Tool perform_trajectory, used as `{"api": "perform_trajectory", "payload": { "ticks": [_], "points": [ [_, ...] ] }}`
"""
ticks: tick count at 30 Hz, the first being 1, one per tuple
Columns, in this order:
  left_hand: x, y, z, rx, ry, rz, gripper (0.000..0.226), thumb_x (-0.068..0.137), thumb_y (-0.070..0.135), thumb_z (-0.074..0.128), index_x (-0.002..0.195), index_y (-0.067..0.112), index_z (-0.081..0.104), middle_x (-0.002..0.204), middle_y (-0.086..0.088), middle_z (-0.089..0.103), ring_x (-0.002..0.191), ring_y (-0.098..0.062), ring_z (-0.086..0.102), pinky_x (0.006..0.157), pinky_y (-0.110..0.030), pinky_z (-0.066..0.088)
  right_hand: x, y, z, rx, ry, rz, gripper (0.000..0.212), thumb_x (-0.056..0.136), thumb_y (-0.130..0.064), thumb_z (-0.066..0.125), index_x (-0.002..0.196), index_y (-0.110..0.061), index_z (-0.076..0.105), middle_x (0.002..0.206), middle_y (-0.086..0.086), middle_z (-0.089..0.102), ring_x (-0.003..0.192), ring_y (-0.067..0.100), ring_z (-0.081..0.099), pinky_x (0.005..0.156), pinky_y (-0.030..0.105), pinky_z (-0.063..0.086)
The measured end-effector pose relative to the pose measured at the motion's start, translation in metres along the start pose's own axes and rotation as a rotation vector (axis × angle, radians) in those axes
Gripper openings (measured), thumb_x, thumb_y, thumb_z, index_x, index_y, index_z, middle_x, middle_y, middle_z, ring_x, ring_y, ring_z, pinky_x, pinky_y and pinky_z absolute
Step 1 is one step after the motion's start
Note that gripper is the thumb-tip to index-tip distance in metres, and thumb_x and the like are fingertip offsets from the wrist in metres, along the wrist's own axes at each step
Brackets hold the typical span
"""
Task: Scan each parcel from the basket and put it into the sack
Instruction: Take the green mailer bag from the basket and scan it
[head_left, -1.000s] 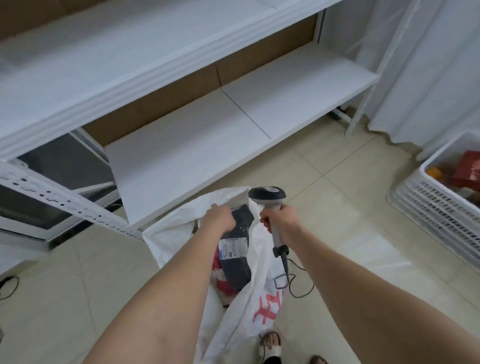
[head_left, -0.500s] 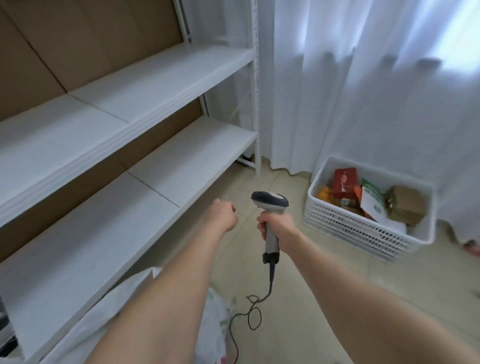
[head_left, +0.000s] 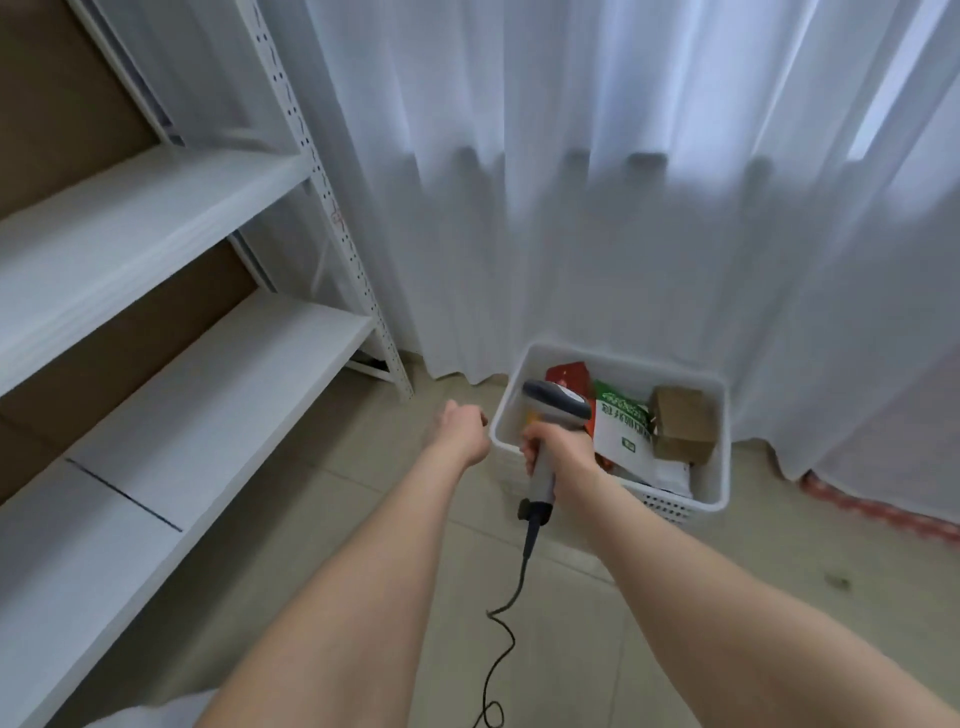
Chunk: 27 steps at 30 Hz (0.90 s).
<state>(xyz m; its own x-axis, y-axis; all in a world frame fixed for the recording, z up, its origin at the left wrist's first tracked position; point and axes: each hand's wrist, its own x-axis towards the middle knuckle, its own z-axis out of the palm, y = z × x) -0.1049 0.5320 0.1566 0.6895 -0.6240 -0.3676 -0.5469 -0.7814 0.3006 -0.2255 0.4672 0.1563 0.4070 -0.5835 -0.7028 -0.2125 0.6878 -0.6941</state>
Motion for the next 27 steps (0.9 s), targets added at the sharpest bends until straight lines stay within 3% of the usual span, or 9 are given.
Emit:
{"api": "perform_trajectory", "payload": {
  "ticks": [4, 9, 15, 20, 27],
  "points": [
    [0.057, 0.058, 0.016, 0.022, -0.052, 0.045, 0.037, 0.092, 0.015, 0.051, 0.129, 0.017, 0.055, 0.134, -0.011, 0.039, 0.122, -0.029, 0.044, 0.103, -0.043, 0.041, 0.055, -0.037, -0.036, 0.032, 0.06, -0.007, 0.01, 0.07, -0.008, 0.066, 0.079, -0.004, 0.062, 0.063, 0.01, 0.061, 0.051, 0.019, 0.053, 0.059, 0.031, 0.046],
    [0.147, 0.121, 0.044, 0.018, -0.129, 0.084, 0.038, 0.09, 0.017, 0.053, 0.128, 0.018, 0.055, 0.136, -0.011, 0.037, 0.127, -0.03, 0.041, 0.105, -0.043, 0.039, 0.142, -0.085, -0.079, 0.1, 0.156, 0.024, 0.001, 0.083, -0.003, 0.061, 0.083, -0.002, 0.061, 0.06, 0.007, 0.059, 0.048, 0.015, 0.051, 0.055, 0.027, 0.045],
    [0.275, 0.177, 0.102, 0.063, -0.231, 0.092, 0.043, 0.089, 0.016, 0.052, 0.132, 0.016, 0.052, 0.133, -0.012, 0.041, 0.121, -0.032, 0.047, 0.103, -0.042, 0.041, 0.277, -0.133, -0.123, 0.114, 0.268, 0.095, 0.012, 0.086, 0.0, 0.059, 0.074, -0.001, 0.057, 0.063, 0.011, 0.057, 0.05, 0.016, 0.049, 0.055, 0.028, 0.043],
    [0.346, 0.207, 0.179, 0.046, -0.337, 0.065, 0.043, 0.09, 0.018, 0.052, 0.133, 0.014, 0.051, 0.136, -0.013, 0.044, 0.118, -0.032, 0.05, 0.101, -0.041, 0.044, 0.371, -0.134, -0.167, 0.111, 0.331, 0.187, 0.002, 0.086, -0.002, 0.062, 0.084, -0.001, 0.061, 0.063, 0.01, 0.062, 0.05, 0.014, 0.053, 0.054, 0.027, 0.046],
    [0.41, 0.218, 0.299, -0.074, -0.5, -0.083, 0.047, 0.088, 0.018, 0.061, 0.13, 0.007, 0.044, 0.131, -0.013, 0.052, 0.117, -0.029, 0.053, 0.091, -0.033, 0.045, 0.488, -0.103, -0.22, 0.017, 0.32, 0.267, 0.006, 0.084, -0.001, 0.061, 0.078, -0.002, 0.06, 0.058, 0.01, 0.059, 0.046, 0.016, 0.049, 0.053, 0.029, 0.044]
  ]
}}
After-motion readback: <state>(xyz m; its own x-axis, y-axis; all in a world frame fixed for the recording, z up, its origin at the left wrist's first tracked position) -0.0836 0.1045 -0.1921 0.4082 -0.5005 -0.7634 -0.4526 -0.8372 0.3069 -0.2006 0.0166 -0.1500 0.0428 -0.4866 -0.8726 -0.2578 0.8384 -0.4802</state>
